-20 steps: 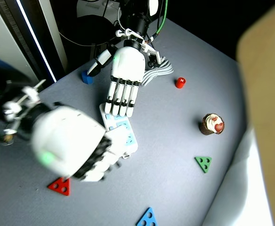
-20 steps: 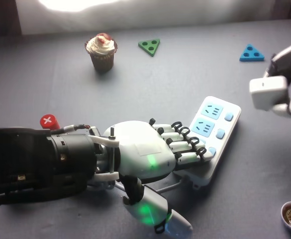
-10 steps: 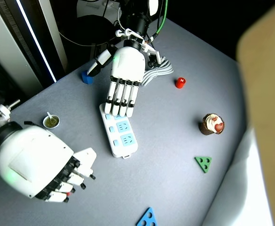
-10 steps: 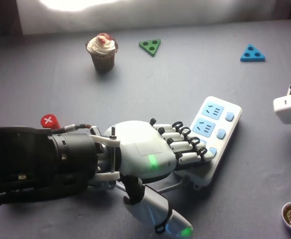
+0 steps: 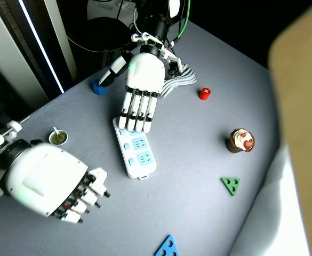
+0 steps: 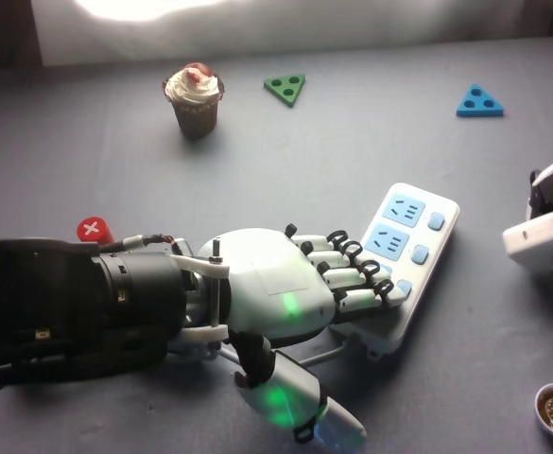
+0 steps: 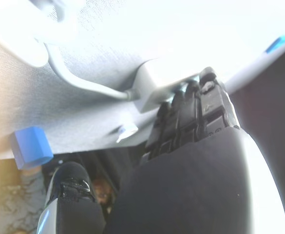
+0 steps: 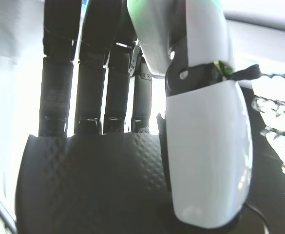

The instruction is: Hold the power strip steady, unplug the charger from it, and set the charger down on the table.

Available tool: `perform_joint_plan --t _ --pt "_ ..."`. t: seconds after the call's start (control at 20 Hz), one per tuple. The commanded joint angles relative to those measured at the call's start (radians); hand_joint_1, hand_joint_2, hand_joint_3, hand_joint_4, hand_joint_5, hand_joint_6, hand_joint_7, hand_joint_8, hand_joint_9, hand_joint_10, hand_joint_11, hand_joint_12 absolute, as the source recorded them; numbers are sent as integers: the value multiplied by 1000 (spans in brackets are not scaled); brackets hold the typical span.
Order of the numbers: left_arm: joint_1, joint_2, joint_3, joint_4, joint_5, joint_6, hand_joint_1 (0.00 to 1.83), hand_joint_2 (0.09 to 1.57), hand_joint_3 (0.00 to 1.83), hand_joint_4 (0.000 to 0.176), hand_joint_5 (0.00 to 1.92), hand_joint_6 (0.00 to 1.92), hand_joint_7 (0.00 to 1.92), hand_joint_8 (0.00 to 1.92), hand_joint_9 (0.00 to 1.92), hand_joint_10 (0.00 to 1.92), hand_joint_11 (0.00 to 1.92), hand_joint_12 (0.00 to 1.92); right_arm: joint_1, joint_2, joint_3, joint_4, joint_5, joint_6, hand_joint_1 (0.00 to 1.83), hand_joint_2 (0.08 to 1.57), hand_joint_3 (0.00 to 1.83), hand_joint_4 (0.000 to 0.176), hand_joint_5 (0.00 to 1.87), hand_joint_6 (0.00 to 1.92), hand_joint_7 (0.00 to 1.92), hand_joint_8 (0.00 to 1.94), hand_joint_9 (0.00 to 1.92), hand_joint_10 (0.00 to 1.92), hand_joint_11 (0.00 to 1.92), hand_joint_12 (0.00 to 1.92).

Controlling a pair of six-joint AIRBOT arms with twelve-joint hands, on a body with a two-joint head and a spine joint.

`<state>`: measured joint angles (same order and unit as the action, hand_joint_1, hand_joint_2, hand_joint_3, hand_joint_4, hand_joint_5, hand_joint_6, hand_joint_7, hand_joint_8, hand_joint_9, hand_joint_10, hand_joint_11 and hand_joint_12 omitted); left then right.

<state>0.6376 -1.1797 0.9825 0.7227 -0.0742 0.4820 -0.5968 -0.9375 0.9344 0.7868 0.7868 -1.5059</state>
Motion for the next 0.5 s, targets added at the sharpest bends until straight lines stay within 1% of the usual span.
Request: perform_joint_plan --t 0.0,0.05,0.1,0.15,0.2,0.25,0.3,0.35,0.4,0.45 --pt "1 -2 -2 2 5 1 0 1007 3 0 2 1 16 2 10 3 0 0 -2 15 1 -34 101 -2 1190 1130 2 0 912 1057 968 269 1026 478 866 974" --pt "1 -2 -3 2 5 1 0 1003 1 0 5 1 24 5 20 7 13 6 -3 15 0 -36 100 -2 1106 1088 0 0 813 142 906 29 1025 113 774 984" --pt "1 -2 -3 2 5 1 0 997 0 0 2 0 22 3 14 4 6 3 -4 16 0 -37 99 -2 1083 1056 0 0 788 37 890 7 1017 44 763 936" --pt "1 -2 -4 2 5 1 0 1000 0 0 5 1 29 6 20 6 5 2 -4 16 0 -37 97 -1 1038 1034 0 0 744 7 850 1 971 10 717 902" --pt "1 -1 -4 2 5 1 0 1000 0 0 5 1 29 6 20 6 5 2 -5 17 0 -37 96 -1 1038 1034 0 0 744 7 850 1 971 10 717 902" --pt "1 -1 -4 2 5 1 0 1005 2 0 14 5 38 8 31 9 21 9 -5 18 -1 -37 94 -1 901 1044 3 0 624 0 708 0 802 0 557 816" --pt "1 0 -4 2 5 1 0 1005 2 0 14 5 38 8 31 9 21 9 -5 20 -2 -37 92 -1 901 1044 3 0 624 0 708 0 802 0 557 816" --pt "0 0 -4 2 5 1 0 1009 3 0 8 1 31 4 27 6 10 5 -6 21 -3 -37 89 1 707 1064 9 0 445 0 507 0 531 0 288 690" --pt "-2 1 -4 2 5 1 0 1006 1 0 11 2 36 5 32 7 15 7 -6 25 -5 -37 83 4 671 1038 3 0 401 0 453 0 466 0 262 592" --pt "-4 1 -4 2 5 1 0 997 0 0 22 6 47 9 44 11 25 11 -6 27 -7 -37 82 7 692 1001 3 0 335 0 396 0 405 0 232 522"
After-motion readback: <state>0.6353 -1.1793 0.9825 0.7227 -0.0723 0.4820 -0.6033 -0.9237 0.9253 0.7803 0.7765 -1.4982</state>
